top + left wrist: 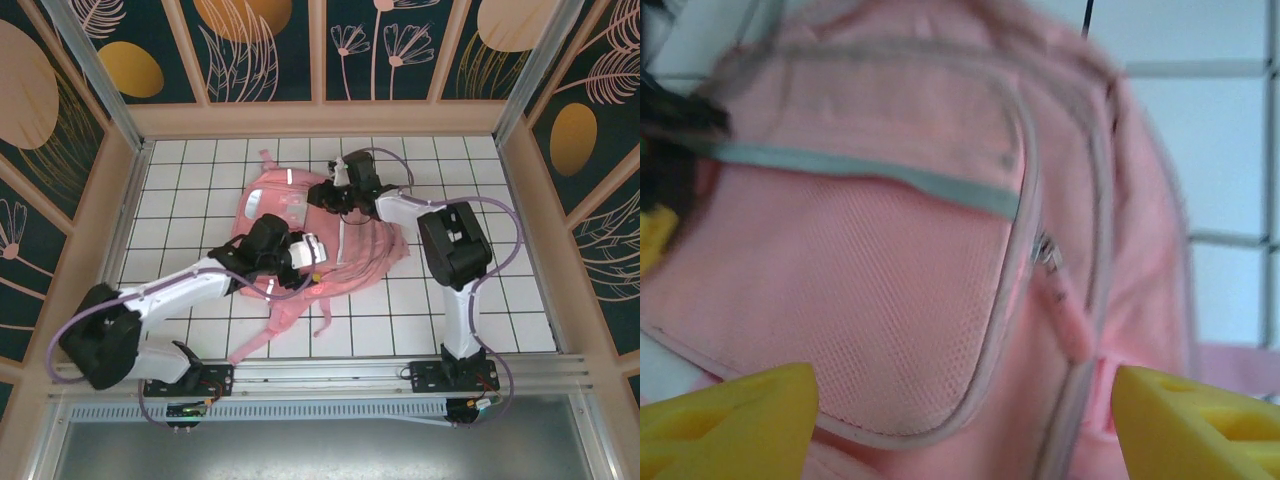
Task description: Pack the student bag
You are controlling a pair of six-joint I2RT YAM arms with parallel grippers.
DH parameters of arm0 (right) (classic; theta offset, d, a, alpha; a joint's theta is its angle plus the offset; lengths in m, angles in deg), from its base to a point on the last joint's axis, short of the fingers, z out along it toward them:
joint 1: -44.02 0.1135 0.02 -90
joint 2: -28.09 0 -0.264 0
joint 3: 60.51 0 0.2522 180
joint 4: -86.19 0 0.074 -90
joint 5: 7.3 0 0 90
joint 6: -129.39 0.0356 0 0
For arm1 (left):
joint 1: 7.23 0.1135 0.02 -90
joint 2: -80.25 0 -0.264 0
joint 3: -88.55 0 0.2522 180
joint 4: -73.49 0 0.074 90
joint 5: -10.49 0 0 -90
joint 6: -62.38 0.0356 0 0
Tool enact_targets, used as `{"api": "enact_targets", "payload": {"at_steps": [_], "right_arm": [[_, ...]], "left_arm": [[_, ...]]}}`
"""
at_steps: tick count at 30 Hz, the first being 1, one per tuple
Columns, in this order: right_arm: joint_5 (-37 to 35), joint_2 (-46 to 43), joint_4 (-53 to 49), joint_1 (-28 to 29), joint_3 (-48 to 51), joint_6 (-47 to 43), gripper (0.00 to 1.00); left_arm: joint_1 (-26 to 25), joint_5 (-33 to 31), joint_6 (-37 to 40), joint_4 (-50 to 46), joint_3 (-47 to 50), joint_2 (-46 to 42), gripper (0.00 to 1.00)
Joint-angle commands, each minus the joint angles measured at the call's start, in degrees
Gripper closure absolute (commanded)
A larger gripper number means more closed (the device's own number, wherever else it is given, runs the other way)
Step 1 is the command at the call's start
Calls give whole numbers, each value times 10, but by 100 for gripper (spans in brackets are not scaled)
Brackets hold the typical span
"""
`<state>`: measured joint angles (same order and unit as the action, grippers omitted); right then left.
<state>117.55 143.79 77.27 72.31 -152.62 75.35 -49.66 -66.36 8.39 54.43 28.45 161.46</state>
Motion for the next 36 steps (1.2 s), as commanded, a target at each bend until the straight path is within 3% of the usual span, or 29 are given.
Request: {"api": "enact_targets", "payload": {"at_steps": [1, 4, 6, 9, 12, 17, 24, 29, 34, 36], "right_arm": [[-4, -125, -58, -43, 52, -38, 67], [-25, -228, -101, -85, 153, -65, 63], [-41, -294, -134, -106, 217, -79, 62], [-56, -373, -193, -101, 290, -108, 62], [-44, -429, -211, -58, 354, -85, 60], [-143, -486, -186, 43, 390, -12, 50], [-240, -445, -126, 94, 362, -33, 53], [-337, -411, -119, 136, 359, -26, 63], [-386, -406, -141, 150, 355, -24, 94], [-421, -416, -170, 148, 353, -50, 100]], "left_arm": [[0, -95, 121, -36, -48, 54, 25], [0, -100, 133, -32, -83, 92, 28], [0, -77, 120, -30, -108, 113, 37], [-1, -47, 105, -23, -121, 132, 65], [-1, 20, 86, -42, -133, 131, 99], [0, 95, 19, -41, -133, 98, 100], [1, 127, -40, -7, -115, 90, 100], [1, 132, -73, 20, -108, 93, 100], [3, 129, -83, 27, -108, 98, 100], [4, 119, -59, 23, -101, 94, 100]]}}
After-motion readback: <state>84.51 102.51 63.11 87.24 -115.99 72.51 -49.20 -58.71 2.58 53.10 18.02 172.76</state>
